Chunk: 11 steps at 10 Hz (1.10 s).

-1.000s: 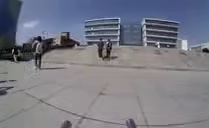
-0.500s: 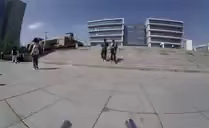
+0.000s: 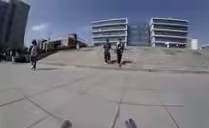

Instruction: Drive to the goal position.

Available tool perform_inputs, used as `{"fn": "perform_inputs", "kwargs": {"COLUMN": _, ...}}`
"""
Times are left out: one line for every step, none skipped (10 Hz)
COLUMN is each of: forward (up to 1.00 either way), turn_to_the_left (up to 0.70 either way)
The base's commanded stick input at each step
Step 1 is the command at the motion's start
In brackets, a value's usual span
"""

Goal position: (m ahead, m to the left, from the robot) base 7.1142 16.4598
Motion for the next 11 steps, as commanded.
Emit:
{"fn": "perform_inputs", "kwargs": {"forward": 1.00, "turn_to_the_left": 0.40}}
{"fn": "perform_inputs", "kwargs": {"forward": 1.00, "turn_to_the_left": 0.40}}
{"fn": "perform_inputs", "kwargs": {"forward": 1.00, "turn_to_the_left": 0.40}}
{"fn": "perform_inputs", "kwargs": {"forward": 1.00, "turn_to_the_left": 0.30}}
{"fn": "perform_inputs", "kwargs": {"forward": 1.00, "turn_to_the_left": 0.02}}
{"fn": "perform_inputs", "kwargs": {"forward": 1.00, "turn_to_the_left": 0.00}}
{"fn": "perform_inputs", "kwargs": {"forward": 1.00, "turn_to_the_left": 0.00}}
{"fn": "perform_inputs", "kwargs": {"forward": 1.00, "turn_to_the_left": 0.00}}
{"fn": "perform_inputs", "kwargs": {"forward": 1.00, "turn_to_the_left": 0.00}}
{"fn": "perform_inputs", "kwargs": {"forward": 1.00, "turn_to_the_left": 0.00}}
{"fn": "perform_inputs", "kwargs": {"forward": 1.00, "turn_to_the_left": 0.00}}
